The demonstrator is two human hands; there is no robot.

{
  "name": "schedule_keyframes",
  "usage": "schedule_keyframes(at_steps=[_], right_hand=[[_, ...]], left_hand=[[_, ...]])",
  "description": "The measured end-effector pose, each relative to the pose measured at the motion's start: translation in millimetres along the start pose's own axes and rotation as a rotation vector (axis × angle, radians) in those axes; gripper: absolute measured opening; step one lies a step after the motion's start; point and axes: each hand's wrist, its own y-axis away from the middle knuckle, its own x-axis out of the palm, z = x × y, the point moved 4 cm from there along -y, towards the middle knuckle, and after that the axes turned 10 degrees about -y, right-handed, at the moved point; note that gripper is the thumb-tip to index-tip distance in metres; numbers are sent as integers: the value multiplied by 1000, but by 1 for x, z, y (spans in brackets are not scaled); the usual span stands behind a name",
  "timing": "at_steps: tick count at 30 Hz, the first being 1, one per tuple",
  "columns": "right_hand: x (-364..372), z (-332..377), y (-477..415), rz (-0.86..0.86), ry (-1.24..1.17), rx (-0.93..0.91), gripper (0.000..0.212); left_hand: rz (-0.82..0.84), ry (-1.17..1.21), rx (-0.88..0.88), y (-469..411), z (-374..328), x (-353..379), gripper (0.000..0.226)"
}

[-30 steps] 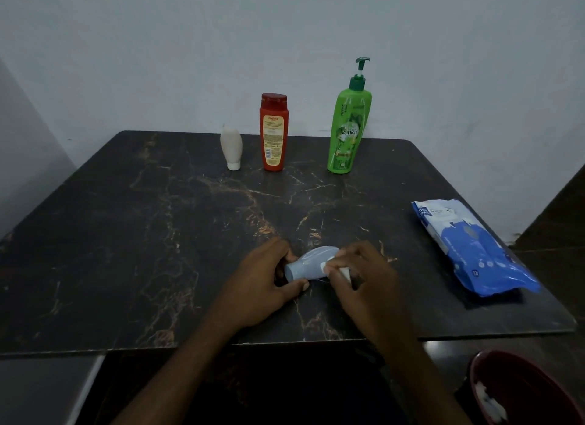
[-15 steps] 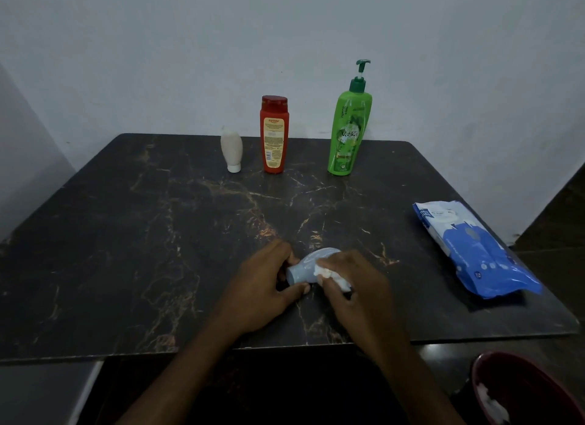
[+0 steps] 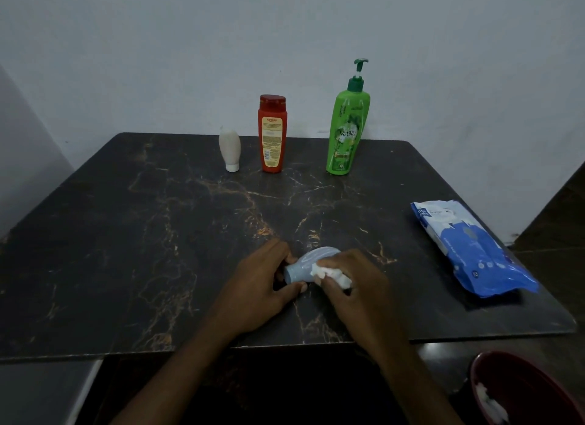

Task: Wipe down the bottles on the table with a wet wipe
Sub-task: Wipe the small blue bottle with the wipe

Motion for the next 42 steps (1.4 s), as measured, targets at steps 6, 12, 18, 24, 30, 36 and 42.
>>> schedule_keyframes(at_steps=[6, 12, 18, 24, 30, 36, 42], right_hand=[[-11, -21, -3, -194, 24, 328, 20], [-7, -2, 2, -129, 41, 47, 15], [7, 8, 4, -38, 22, -195, 20], [11, 9, 0, -55, -5, -145, 16], [8, 16, 0, -110, 1, -81, 10], [8, 22, -4, -175, 93, 97, 14], [7, 17, 0, -176, 96, 64, 11]], left_hand=[[-11, -6, 26, 2, -3, -2, 31], [-44, -41, 61, 2, -8, -5, 29], [-45, -3, 42, 1, -6, -4, 35], [-43, 24, 16, 3, -5, -2, 35], [-53, 37, 38, 3, -7, -4, 37], [-78, -15, 87, 3, -14, -6, 44], [-85, -29, 120, 5, -16, -7, 34]])
